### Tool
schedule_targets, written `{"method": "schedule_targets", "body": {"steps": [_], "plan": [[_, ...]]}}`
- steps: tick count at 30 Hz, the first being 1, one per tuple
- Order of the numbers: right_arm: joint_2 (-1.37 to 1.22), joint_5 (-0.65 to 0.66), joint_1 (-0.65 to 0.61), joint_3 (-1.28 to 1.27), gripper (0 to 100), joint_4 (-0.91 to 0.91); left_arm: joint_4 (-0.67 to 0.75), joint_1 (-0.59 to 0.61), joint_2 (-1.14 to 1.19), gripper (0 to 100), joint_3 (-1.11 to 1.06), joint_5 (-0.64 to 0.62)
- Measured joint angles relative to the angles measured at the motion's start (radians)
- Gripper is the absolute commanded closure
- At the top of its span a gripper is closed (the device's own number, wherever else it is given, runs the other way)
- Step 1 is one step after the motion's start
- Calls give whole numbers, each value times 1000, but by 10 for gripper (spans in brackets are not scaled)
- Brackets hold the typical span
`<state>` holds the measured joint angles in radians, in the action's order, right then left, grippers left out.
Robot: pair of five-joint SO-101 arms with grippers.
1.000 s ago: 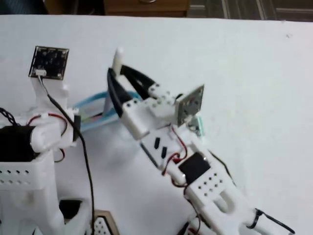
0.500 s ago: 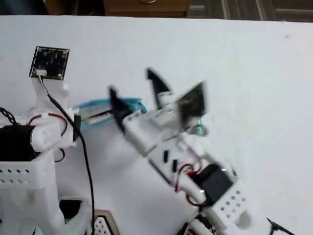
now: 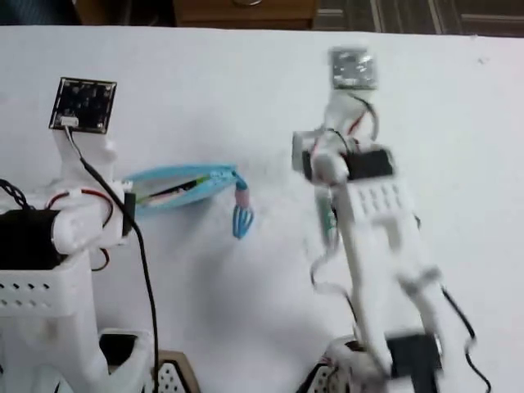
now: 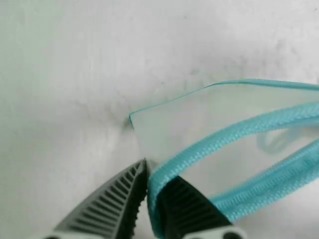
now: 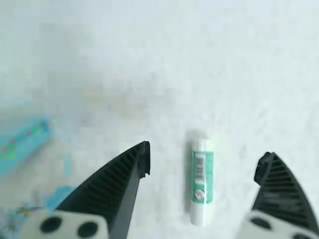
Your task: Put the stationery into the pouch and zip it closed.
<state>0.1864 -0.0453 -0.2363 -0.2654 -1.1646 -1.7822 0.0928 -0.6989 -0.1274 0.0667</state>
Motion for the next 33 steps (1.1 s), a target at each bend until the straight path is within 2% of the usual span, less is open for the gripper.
{"method": "schedule_targets", "body": {"steps": [5, 12, 14, 17, 20, 21, 29, 33], "plan": [[-333, 140, 46, 89, 669, -86, 0, 0, 0, 978, 0, 0], [-631, 216, 44, 249, 670, -87, 0, 0, 0, 978, 0, 0], [-695, 221, 46, 307, 705, -94, 0, 0, 0, 978, 0, 0], [-766, 221, 49, 371, 834, -100, 0, 0, 0, 978, -5, 2], [-810, 218, 72, 420, 971, -100, 0, 0, 0, 978, -5, 2], [-821, 218, 80, 433, 986, -100, 0, 0, 0, 978, -5, 2], [-802, 218, 133, 459, 981, -114, 0, 0, 0, 978, -5, 2], [-718, 219, 123, 454, 981, -224, 0, 0, 0, 978, -5, 2]]}}
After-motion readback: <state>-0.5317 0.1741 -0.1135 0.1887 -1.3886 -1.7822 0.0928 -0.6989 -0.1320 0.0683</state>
